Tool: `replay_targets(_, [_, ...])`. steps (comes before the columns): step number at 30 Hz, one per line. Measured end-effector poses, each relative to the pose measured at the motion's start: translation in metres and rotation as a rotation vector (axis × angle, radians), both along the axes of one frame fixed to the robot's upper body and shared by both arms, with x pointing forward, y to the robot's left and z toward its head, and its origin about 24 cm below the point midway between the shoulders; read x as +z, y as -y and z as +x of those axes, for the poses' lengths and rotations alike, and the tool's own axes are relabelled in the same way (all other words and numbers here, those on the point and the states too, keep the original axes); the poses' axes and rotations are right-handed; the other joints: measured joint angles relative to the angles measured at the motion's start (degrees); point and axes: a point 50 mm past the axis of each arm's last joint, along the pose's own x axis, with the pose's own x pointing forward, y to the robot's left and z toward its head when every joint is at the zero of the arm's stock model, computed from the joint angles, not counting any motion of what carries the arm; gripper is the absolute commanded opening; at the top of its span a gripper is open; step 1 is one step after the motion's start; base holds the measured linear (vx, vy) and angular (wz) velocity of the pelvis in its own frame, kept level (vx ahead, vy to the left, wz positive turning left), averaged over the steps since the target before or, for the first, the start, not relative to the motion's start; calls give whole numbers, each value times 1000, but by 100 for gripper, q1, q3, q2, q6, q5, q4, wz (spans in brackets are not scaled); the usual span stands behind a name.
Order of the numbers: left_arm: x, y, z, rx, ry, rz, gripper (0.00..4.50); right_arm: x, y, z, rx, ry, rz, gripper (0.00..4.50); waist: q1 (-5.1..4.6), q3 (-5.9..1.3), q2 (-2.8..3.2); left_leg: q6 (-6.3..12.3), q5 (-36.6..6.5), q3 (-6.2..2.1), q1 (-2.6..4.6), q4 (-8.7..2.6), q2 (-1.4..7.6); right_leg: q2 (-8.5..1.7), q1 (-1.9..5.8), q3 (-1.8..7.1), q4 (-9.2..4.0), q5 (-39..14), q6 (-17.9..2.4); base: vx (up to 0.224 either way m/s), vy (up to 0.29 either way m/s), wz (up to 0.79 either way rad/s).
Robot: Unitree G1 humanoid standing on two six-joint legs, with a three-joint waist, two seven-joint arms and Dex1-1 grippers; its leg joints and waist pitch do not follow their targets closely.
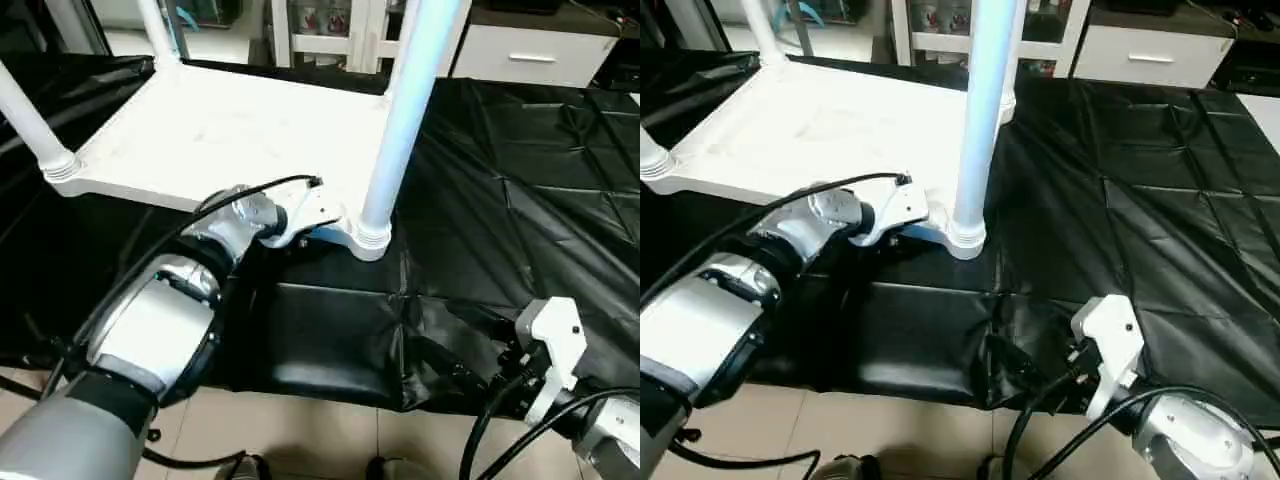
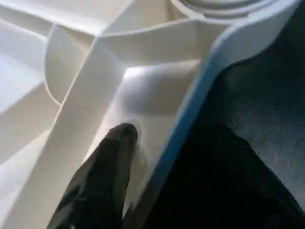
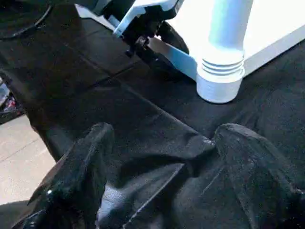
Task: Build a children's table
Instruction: Rotate table base
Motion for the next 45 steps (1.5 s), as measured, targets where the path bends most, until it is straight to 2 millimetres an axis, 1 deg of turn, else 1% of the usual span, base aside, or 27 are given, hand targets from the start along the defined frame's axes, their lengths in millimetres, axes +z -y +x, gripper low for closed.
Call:
replay_targets(1, [0,-3,0,7,-6,5,235,0,0,0,3,1,2,368,-16,0,0,0,0,1,1,-2,0,0,0,0,1,0,0,0,0,0])
replay_targets(2, [0,-3,0,7,-8,7,219,0,0,1,4,0,3,368,-17,0,0,0,0,1,2,-2,2,0,0,-1,1,0,0,0,0,0])
replay_targets(4, [1,-5,0,9,-10,9,212,0,1,3,2,0,4,368,-20,0,0,1,0,2,4,-1,1,0,0,0,4,0,0,0,0,0])
replay_targets(5, [1,-5,0,9,-14,9,192,0,1,4,4,2,5,368,-18,-1,0,1,0,2,4,-1,1,0,0,0,4,0,0,0,0,0])
replay_targets(6, [1,-6,0,8,-18,10,182,0,1,5,4,4,5,368,-14,-1,0,1,0,2,4,-1,2,0,1,0,5,0,0,0,0,0])
replay_targets(7, [2,-7,0,5,-27,12,182,-1,1,6,4,-1,4,368,-6,-1,0,1,0,2,4,1,1,0,2,0,5,0,-1,0,0,0])
replay_targets(9, [3,-8,0,-4,-48,21,167,-3,3,7,4,-11,2,368,0,-1,1,4,-1,4,4,3,1,-1,2,1,5,0,-1,0,0,0])
replay_targets(15, [5,-5,-1,-38,-79,74,124,-1,2,10,23,-1,1,368,-3,-3,3,13,-5,13,9,10,1,-2,3,9,11,1,-2,0,0,0])
replay_targets(22, [4,-3,-3,-73,-102,136,84,-5,1,13,34,-8,1,368,-8,-15,-1,18,-5,27,35,23,2,-3,13,26,38,0,-3,0,0,0])
replay_targets(27, [2,-1,-4,-42,-146,107,66,-5,1,21,33,16,6,368,6,-22,-1,21,-2,28,41,56,5,-4,14,31,73,0,-5,0,0,0])
replay_targets(31, [1,-1,-6,-31,-200,35,52,-10,-1,24,30,11,21,368,31,-32,-9,24,-1,28,39,75,6,-5,15,33,90,2,-9,0,0,0])
replay_targets(32, [0,-1,-7,-33,-207,21,43,-10,-2,26,33,14,27,368,36,-36,-9,25,-1,28,39,78,6,-5,15,33,93,3,-10,0,0,0])
replay_targets(33, [-1,-2,-7,-34,-215,7,38,-10,-3,27,35,22,31,368,41,-46,-14,25,0,28,39,78,6,-5,14,34,96,3,-10,0,0,0])
replay_targets(34, [-4,-3,-9,-33,-229,-23,32,-10,-4,30,29,31,42,368,53,-81,-16,26,0,28,41,79,7,-5,14,32,99,3,-10,0,0,0])
replay_targets(37, [-11,-5,-14,-52,-252,-74,18,-13,-5,33,25,34,36,368,132,-118,-17,30,2,28,41,83,8,-5,14,31,106,2,-10,0,0,0])
replay_targets(39, [-17,-10,-19,-64,-245,-90,10,-16,-7,34,28,28,41,368,140,-167,-31,31,2,30,49,83,8,-5,14,34,112,2,-10,0,0,0])
replay_targets(41, [-20,-13,-21,-71,-239,-99,2,-17,-8,34,29,28,39,368,164,-195,-60,38,10,29,51,89,11,-5,15,31,127,2,-11,0,0,0])
replay_targets(42, [-26,-19,-25,-86,-206,-100,2,-17,-10,36,34,35,41,368,138,-220,-54,40,11,36,62,89,11,-5,16,39,128,3,-13,0,0,0])
replay_targets(43, [-34,-25,-32,-106,-165,-129,2,-18,-9,37,23,40,42,368,131,-252,-54,41,9,42,62,87,11,-8,37,41,132,3,-14,0,0,0])
replay_targets(44, [-38,-27,-37,-122,-149,-149,2,-21,-7,38,10,33,31,368,141,-272,-61,39,10,40,68,86,15,-8,46,32,130,3,-14,0,0,0])
replay_targets(45, [-42,-29,-42,-141,-130,-160,2,-23,-6,40,-6,29,19,368,153,-295,-66,35,12,39,97,87,17,-8,47,30,132,3,-14,0,0,0])
